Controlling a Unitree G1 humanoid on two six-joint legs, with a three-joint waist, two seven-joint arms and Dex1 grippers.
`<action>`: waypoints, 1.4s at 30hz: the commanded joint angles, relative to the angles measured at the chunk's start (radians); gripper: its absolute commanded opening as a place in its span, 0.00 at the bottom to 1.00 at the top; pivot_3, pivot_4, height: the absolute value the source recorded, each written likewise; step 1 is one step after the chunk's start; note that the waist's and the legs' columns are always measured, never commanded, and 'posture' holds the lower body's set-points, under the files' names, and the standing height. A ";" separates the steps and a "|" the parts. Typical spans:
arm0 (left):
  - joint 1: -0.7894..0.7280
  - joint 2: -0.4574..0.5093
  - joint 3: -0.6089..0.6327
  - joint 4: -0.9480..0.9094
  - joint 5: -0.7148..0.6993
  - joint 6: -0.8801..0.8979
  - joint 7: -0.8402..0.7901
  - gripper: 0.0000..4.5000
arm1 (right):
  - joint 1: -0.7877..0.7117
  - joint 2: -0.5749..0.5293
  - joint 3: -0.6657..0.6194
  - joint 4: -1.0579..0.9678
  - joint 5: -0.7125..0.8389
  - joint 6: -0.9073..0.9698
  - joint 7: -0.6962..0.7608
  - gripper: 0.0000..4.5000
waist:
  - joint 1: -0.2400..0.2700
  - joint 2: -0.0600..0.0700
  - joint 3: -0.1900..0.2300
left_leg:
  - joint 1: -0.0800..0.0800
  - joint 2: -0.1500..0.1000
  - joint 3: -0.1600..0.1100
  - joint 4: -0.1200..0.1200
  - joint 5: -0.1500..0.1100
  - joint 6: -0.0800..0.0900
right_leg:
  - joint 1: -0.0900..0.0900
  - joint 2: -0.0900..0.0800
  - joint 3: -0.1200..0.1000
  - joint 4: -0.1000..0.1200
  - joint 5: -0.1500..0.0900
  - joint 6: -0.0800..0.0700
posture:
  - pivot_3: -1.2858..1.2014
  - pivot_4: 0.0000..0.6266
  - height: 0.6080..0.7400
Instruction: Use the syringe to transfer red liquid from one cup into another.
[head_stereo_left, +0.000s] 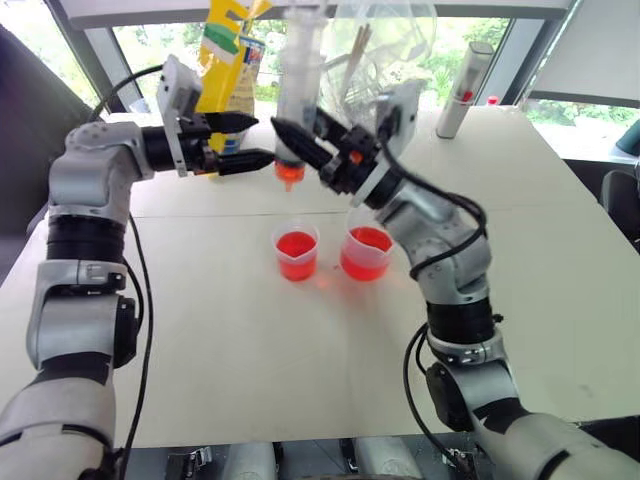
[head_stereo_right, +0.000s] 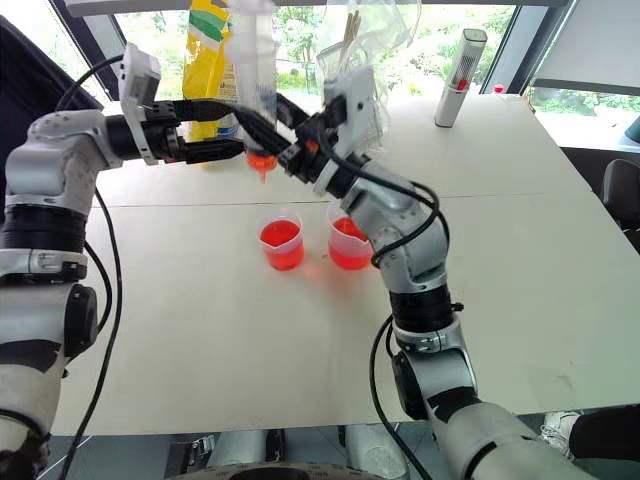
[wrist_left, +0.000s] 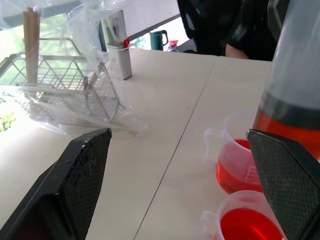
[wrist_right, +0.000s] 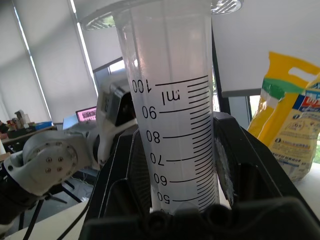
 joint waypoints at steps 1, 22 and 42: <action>-0.025 0.036 0.038 -0.046 -0.022 0.017 -0.009 0.99 | 0.036 0.011 0.040 0.015 -0.039 -0.093 0.035 0.31 | 0.000 0.000 0.000 | 0.000 0.000 0.000 0.000 0.000 0.000 | 0.000 0.000 0.000 0.000 0.000 0.000 | 0.52 0.24 0.99; -0.135 0.000 0.057 -0.128 -0.183 0.205 -0.102 0.99 | 0.138 0.004 0.101 0.124 -0.152 -0.223 0.071 0.31 | -0.003 0.000 0.000 | 0.001 0.000 0.000 0.000 0.000 -0.001 | 0.000 0.001 0.000 0.001 0.000 0.000 | 0.52 0.24 0.99; -0.071 -0.006 -0.001 -0.189 -0.144 0.189 -0.099 0.01 | 0.121 -0.001 0.091 0.129 -0.165 -0.211 0.079 0.31 | -0.001 0.000 0.000 | 0.001 0.000 0.000 0.000 0.000 -0.001 | 0.000 0.001 0.000 0.001 0.000 0.000 | 0.52 0.24 0.99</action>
